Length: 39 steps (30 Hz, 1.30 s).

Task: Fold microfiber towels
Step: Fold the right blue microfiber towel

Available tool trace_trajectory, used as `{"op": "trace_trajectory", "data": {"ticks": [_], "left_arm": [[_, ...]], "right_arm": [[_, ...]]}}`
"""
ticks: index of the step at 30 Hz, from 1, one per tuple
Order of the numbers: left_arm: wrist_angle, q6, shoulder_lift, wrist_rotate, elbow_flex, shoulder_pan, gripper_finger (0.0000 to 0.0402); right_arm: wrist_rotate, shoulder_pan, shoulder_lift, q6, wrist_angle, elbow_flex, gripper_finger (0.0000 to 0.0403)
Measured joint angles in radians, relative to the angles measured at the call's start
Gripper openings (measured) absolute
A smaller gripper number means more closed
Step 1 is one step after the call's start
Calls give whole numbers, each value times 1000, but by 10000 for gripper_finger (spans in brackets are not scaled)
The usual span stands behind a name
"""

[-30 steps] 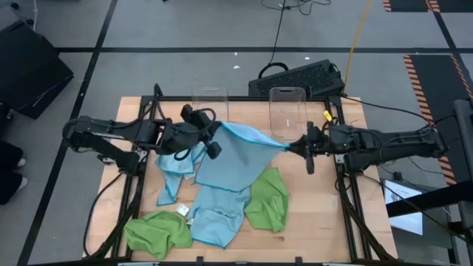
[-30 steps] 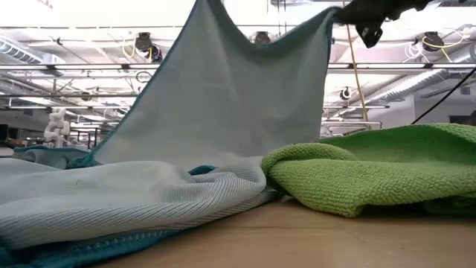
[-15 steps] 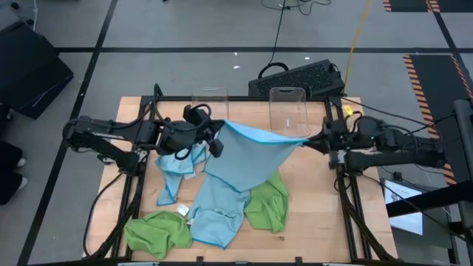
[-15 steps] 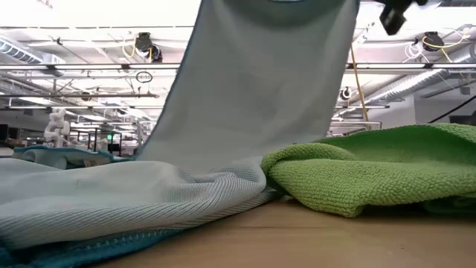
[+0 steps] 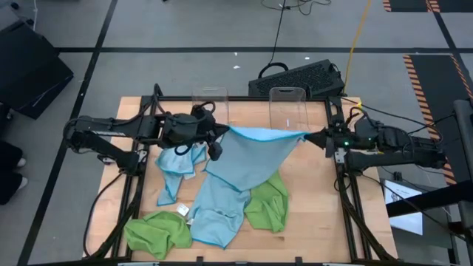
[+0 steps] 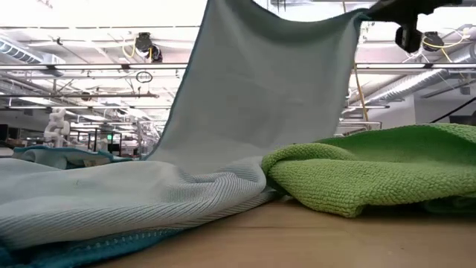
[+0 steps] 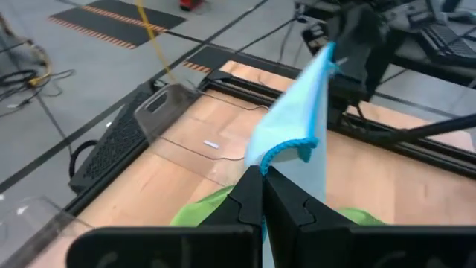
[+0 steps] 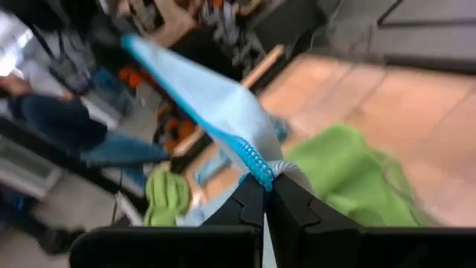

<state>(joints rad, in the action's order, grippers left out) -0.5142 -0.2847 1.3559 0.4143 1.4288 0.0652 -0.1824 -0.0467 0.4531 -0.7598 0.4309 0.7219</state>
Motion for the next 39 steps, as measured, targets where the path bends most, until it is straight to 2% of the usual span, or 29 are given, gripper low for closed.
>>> {"op": "trace_trajectory", "data": {"ticks": [5,7,10,15,20,23,28,33,39], "left_arm": [[127,40,-1,-95,0,-48,5],[213,68,-2,-126,0,-69,5],[336,100,-3,-165,0,-102,5],[460,116,-3,-257,0,-141,5],[463,117,-3,-266,0,-145,5],[463,112,-3,-267,0,-145,5],[446,70,-3,-287,0,-130,5],[402,53,-3,-276,0,-59,5],[307,34,-3,-175,0,58,5]], "right_arm": [[-86,0,27,-22,-179,6,0],[-102,0,49,-12,-188,34,0],[-105,0,95,27,-135,110,0],[-102,0,176,93,103,315,0],[-64,0,262,152,320,522,0],[-43,-1,306,176,394,597,0],[38,-2,338,187,421,607,0],[116,-2,366,158,449,607,0],[155,17,382,155,524,607,0]]}}
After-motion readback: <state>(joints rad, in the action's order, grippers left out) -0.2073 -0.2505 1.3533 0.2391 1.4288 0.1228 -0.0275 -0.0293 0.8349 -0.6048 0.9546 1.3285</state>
